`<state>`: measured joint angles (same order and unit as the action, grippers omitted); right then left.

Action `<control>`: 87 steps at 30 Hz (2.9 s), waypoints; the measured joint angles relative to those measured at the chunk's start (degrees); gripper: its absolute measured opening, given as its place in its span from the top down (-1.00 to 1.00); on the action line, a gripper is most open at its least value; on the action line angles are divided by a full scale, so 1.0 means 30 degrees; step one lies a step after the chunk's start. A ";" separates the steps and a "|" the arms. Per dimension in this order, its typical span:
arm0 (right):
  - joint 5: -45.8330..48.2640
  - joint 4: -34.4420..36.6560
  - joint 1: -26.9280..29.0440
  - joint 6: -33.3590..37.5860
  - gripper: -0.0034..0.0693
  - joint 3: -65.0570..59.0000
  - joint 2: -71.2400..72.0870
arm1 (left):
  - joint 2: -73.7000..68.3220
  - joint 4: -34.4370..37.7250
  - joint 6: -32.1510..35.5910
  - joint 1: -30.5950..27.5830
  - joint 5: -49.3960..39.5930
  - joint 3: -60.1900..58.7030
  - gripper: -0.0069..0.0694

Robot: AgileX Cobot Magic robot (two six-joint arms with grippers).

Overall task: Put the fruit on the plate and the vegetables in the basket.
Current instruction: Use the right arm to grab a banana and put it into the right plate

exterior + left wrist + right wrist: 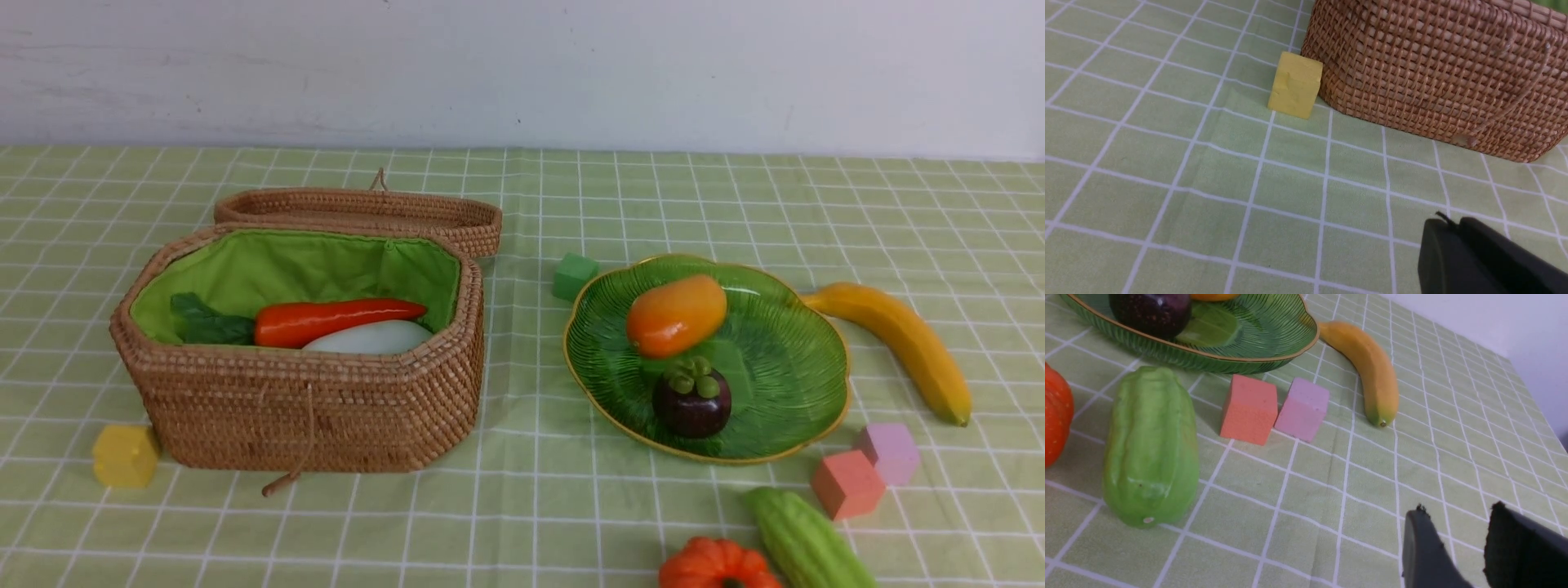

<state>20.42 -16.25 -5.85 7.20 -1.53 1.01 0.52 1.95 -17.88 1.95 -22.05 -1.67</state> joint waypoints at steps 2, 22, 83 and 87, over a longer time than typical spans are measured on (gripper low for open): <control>0.0000 0.0000 0.0000 0.0000 0.25 0.0000 0.0000 | 0.0000 0.0000 0.0000 0.0000 -0.0008 0.0000 0.72; 0.0000 0.0000 0.0000 0.0000 0.25 0.0000 0.0000 | 0.0000 -0.0042 -0.0046 0.0000 -0.0008 0.0000 0.67; -0.6805 1.2101 0.0000 -0.1926 0.25 1.5018 -0.7786 | 0.0000 -0.0058 -0.0052 0.0000 -0.0008 0.0000 0.58; -0.3442 1.0452 0.0000 -0.1865 0.25 1.5554 -1.1625 | 0.0000 -0.0058 -0.0052 0.0000 -0.0008 0.0000 0.58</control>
<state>10.09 15.11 -5.85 1.60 45.13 -33.86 0.52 1.77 -18.04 1.95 -22.08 -1.67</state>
